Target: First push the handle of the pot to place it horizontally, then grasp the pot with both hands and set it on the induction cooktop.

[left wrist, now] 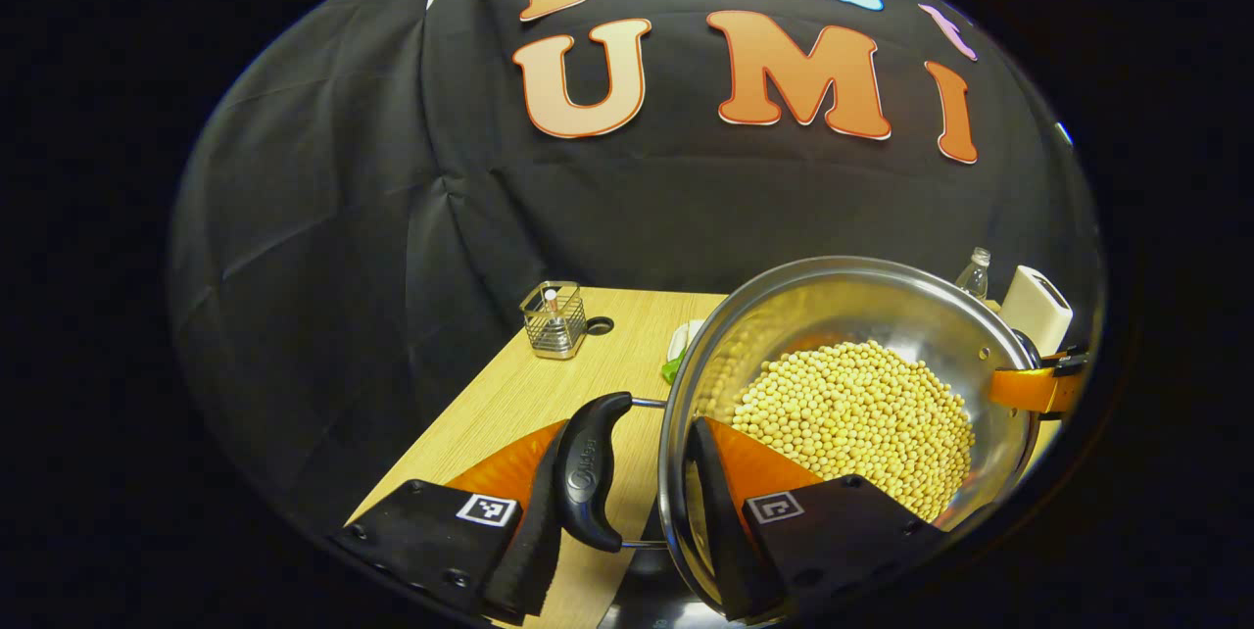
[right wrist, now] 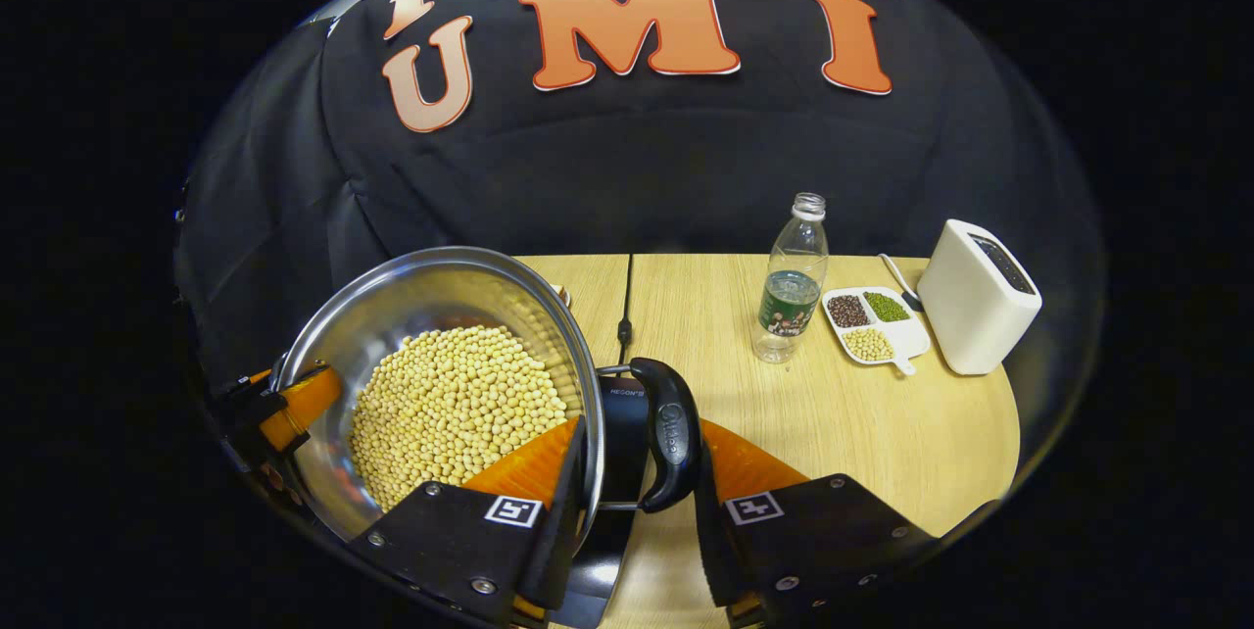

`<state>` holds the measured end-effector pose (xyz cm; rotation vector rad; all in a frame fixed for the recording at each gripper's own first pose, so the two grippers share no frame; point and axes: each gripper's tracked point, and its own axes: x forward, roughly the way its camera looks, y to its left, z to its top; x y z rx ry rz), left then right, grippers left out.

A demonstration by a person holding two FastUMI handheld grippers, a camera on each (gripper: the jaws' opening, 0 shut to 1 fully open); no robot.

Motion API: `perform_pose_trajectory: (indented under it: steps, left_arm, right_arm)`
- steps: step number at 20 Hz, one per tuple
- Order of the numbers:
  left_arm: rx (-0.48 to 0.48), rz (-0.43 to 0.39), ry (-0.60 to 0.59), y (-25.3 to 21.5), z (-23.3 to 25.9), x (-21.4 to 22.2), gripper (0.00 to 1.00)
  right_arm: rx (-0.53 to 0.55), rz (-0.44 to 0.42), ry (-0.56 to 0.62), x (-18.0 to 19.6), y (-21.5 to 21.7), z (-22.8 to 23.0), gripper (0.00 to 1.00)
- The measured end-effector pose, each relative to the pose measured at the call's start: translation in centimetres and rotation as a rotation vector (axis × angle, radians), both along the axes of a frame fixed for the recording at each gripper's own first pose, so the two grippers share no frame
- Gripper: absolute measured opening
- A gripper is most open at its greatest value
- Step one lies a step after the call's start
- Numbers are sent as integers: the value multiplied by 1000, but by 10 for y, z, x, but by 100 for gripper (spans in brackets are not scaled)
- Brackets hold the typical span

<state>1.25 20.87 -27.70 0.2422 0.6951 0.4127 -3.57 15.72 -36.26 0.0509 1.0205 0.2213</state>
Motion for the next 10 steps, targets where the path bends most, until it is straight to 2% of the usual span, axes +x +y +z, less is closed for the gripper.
perform_pose_trajectory:
  steps: [6, 7, 9, 10]
  left_arm:
    - [-28, 13, 52, 5, -15, -3, 71]
    - [-32, 17, 61, 5, -18, -2, 67]
    - [-42, 21, 83, 5, -18, -1, 71]
    - [-46, 22, 90, 5, -17, -1, 71]
  right_arm:
    - [-20, -1, 42, 5, 10, -9, 54]
    - [-20, -7, 54, 5, 12, -13, 54]
    - [-26, -8, 71, 7, 15, -18, 54]
    - [-29, -11, 75, 8, 17, -21, 49]
